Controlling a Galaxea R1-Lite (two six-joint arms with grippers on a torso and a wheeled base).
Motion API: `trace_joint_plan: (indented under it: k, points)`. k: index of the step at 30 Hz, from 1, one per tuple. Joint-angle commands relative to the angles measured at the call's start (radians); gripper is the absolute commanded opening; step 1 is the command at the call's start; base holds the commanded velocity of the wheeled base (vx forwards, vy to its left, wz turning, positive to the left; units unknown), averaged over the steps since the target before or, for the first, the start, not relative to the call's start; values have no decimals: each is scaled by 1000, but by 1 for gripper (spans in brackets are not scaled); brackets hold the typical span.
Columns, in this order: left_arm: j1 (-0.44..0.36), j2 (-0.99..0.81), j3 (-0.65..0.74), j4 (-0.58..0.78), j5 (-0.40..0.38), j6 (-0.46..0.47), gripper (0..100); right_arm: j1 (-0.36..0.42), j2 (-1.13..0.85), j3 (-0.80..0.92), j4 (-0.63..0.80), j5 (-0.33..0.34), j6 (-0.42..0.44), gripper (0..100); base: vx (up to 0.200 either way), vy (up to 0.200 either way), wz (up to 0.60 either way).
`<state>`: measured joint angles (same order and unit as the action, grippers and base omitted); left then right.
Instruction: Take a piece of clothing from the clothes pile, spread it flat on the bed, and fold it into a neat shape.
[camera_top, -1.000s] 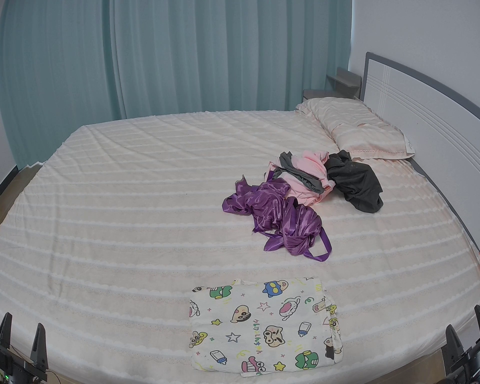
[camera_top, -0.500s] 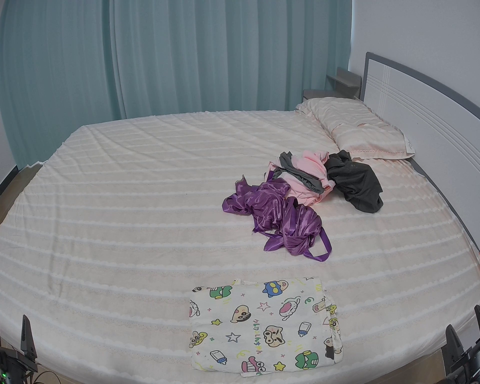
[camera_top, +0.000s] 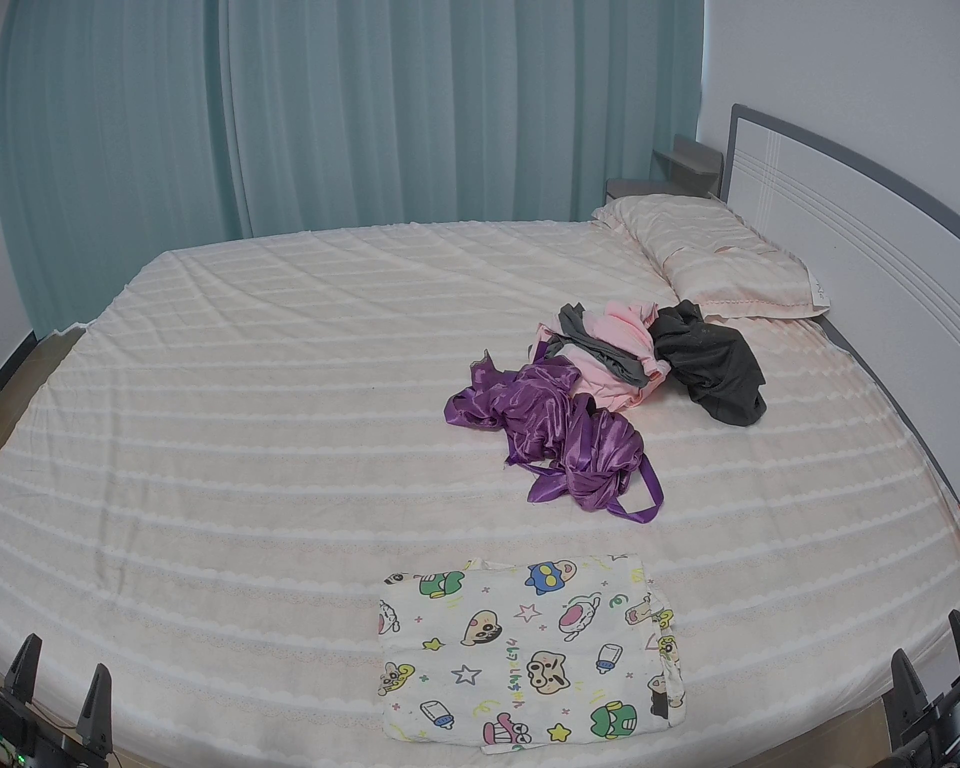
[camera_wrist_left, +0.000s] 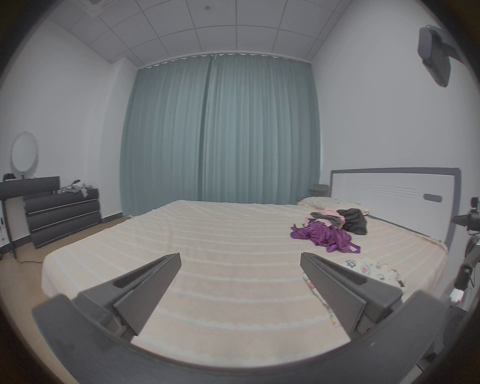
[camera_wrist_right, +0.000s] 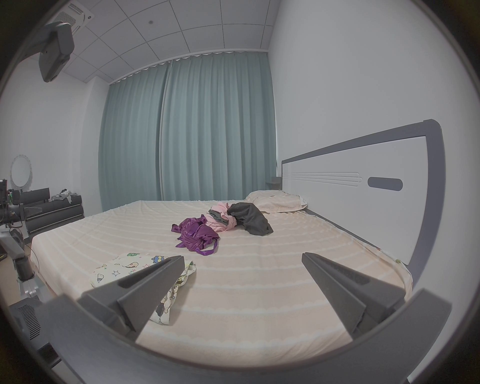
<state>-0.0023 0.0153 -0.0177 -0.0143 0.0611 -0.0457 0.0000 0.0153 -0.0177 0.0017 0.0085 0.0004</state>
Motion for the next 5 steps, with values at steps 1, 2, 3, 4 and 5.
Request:
trace_joint_plan:
  k: [1,2,3,4,5]
  points:
    - [1,-15,18,5,28,23,100,0,-14,18,0,1,1,100,0,0,0]
    - [1,-15,18,7,28,27,100,2,-14,18,0,1,1,100,0,0,0]
    - [1,-15,18,7,29,24,100,0,-14,18,0,1,1,100,0,0,0]
    - [1,-15,18,8,29,21,100,0,-14,18,0,1,1,100,0,0,0]
    - [1,-15,18,7,29,20,100,0,-14,18,0,-1,1,100,0,0,0]
